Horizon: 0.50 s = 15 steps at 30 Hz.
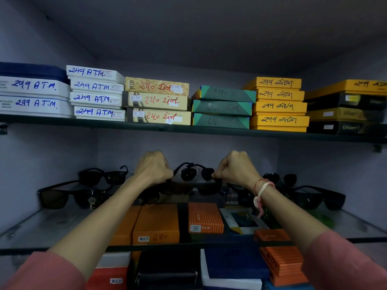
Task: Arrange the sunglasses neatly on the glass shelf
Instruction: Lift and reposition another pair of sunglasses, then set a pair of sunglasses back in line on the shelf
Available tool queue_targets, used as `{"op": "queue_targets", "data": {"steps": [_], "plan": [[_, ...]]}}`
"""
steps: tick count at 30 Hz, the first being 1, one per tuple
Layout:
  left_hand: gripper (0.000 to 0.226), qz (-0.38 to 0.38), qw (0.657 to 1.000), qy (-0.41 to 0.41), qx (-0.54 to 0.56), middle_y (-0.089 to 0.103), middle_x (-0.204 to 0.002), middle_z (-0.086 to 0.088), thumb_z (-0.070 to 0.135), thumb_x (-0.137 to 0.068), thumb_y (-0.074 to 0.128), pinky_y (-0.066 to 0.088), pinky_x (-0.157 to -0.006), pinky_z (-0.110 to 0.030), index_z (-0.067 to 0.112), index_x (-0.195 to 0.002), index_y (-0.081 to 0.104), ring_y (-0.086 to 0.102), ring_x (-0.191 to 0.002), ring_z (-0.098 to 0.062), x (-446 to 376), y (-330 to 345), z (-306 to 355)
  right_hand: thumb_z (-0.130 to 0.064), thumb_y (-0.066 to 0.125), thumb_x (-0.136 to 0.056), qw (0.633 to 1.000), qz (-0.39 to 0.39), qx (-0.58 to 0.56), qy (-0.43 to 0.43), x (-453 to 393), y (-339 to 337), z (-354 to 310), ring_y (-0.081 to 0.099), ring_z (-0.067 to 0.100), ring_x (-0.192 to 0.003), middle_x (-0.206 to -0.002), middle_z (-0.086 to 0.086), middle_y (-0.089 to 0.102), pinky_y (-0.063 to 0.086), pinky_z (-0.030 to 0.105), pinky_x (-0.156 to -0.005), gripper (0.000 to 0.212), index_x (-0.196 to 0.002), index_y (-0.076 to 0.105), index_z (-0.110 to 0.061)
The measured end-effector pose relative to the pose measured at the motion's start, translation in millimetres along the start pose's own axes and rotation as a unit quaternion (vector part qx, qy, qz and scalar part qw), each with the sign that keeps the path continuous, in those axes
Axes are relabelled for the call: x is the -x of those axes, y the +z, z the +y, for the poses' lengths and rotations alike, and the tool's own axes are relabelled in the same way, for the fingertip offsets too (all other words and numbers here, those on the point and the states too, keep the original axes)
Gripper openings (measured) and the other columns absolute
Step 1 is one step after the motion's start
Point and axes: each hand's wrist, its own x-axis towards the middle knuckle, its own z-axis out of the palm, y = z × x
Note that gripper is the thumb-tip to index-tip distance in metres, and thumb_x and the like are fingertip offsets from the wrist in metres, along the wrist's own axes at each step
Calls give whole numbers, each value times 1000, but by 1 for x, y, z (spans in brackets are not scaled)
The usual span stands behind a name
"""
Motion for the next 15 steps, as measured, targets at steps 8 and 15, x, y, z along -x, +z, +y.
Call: {"op": "queue_targets", "data": {"steps": [8,15], "plan": [[16,-71,989,-119,57,64,-50,1,19,-67,74,42,-47,-21,9,-58,66,50,-45,-14,2,2,9,-10,71,-67,997,-57,-1,46,-4,7,8,73,22,-77,-82,9,79,62,35,-70,12,-73,80,-5],[13,-134,978,-143,68,64,-56,0,17,-72,74,36,-46,-22,12,-62,67,45,-46,-12,1,15,11,-9,75,-70,991,-100,37,80,0,12,7,47,15,-47,-47,1,46,47,28,-46,38,-43,48,-12]]}}
